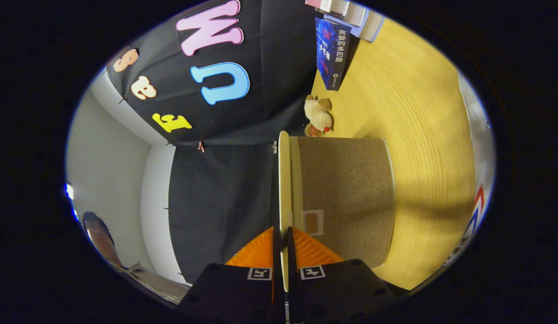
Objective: Open the storage box then place both shoes into the box .Put the left shoe in first, then the right shoe, with the right side of both shoes facing outward in a uniform manner.
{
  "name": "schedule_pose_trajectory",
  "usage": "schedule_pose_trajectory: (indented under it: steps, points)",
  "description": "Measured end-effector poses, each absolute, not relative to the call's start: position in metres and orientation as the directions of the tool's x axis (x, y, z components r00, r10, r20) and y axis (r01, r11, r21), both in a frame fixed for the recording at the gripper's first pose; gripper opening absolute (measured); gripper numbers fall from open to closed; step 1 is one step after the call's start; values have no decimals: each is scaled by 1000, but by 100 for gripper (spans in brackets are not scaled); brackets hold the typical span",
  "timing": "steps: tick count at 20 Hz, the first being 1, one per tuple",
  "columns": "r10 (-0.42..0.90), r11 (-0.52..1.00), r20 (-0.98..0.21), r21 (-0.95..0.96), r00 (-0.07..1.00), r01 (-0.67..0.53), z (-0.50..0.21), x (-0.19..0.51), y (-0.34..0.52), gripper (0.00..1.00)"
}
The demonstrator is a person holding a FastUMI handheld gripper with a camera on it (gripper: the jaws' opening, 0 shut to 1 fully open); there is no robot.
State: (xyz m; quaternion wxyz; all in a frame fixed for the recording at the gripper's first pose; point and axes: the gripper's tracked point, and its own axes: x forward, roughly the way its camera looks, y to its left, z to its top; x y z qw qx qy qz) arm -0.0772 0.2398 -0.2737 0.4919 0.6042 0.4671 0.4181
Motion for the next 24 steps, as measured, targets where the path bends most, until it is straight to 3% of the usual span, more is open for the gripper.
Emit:
schedule_pose_trajectory:
  steps: [11,18,24]
  points:
    - [961,-108,114,993,251,-38,-157,-59,289,8]
    - [982,31,17,970,191,-243,-101,-66,376,9]
    - [981,85,-40,968,190,-234,-108,-73,429,11]
